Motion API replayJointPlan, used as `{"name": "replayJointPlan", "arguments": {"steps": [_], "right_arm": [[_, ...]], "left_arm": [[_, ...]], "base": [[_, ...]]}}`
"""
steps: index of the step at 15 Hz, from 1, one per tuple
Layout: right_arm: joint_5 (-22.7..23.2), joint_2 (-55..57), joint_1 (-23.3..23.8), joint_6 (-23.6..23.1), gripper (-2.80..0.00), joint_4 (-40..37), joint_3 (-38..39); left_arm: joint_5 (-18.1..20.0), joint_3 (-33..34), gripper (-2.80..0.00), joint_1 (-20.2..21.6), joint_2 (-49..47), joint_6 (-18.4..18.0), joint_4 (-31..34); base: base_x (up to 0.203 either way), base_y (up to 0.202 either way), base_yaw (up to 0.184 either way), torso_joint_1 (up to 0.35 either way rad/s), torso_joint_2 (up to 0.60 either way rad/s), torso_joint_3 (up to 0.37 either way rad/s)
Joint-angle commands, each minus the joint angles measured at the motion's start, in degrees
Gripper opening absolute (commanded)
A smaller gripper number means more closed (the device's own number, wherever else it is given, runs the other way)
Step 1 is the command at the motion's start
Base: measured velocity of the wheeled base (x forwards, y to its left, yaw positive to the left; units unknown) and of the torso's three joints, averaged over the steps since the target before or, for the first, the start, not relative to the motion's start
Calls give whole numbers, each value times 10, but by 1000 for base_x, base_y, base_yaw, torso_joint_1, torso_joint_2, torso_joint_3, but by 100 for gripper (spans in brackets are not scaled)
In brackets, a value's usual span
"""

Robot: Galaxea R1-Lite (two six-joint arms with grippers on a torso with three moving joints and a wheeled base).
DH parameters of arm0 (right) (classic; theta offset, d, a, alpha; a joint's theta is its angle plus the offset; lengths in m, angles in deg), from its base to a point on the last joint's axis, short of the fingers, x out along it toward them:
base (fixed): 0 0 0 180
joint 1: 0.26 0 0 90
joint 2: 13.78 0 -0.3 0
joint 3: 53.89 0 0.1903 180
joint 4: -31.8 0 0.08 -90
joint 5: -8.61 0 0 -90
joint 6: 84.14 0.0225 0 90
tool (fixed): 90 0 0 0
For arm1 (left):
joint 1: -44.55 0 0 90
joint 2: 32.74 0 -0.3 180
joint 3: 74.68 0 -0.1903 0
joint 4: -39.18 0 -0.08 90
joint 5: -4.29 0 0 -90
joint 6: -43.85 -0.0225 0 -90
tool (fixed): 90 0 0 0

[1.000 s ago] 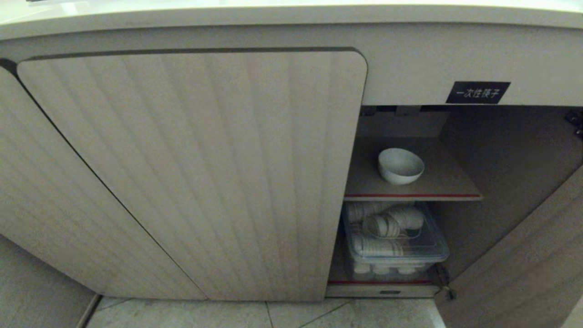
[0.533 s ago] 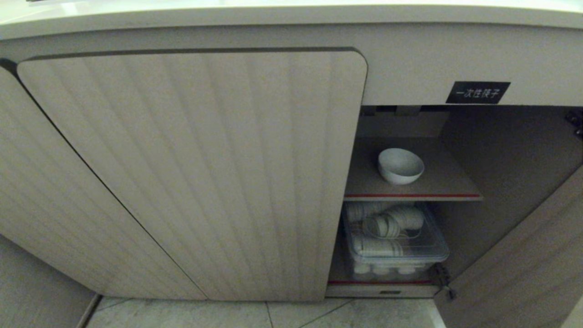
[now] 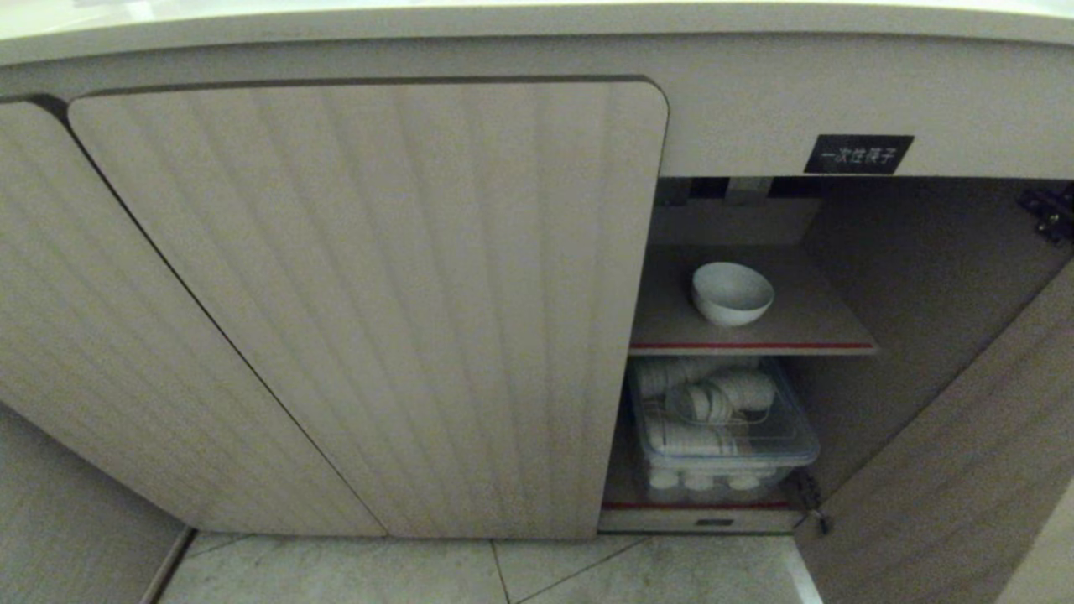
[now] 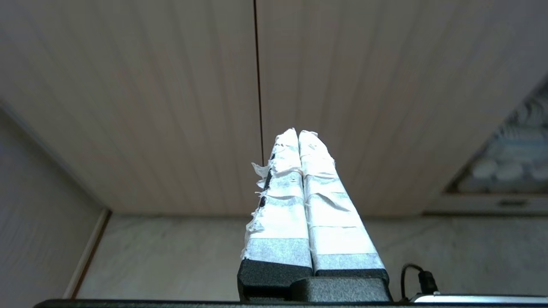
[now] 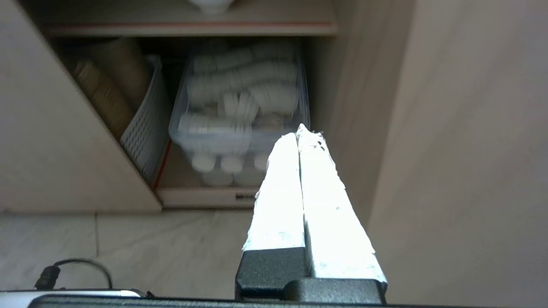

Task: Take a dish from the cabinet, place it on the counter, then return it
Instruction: Close the cabinet door

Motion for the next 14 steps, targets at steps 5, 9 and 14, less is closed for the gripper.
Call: {"name": "replayJointPlan", "arguments": {"steps": [5, 9, 14], "right_arm": [[0, 1, 0, 0, -280, 0, 0], [0, 1, 0, 0, -280, 0, 0], [0, 1, 0, 0, -280, 0, 0]], "left_arm": [[0, 0, -280, 0, 0, 0, 0], [0, 0, -280, 1, 0, 0, 0], [0, 0, -280, 0, 0, -1, 0]], "base": [[-193, 0, 0, 2, 5, 2], [-189, 0, -2, 2, 1, 2], [-193, 0, -1, 1, 4, 2]]}}
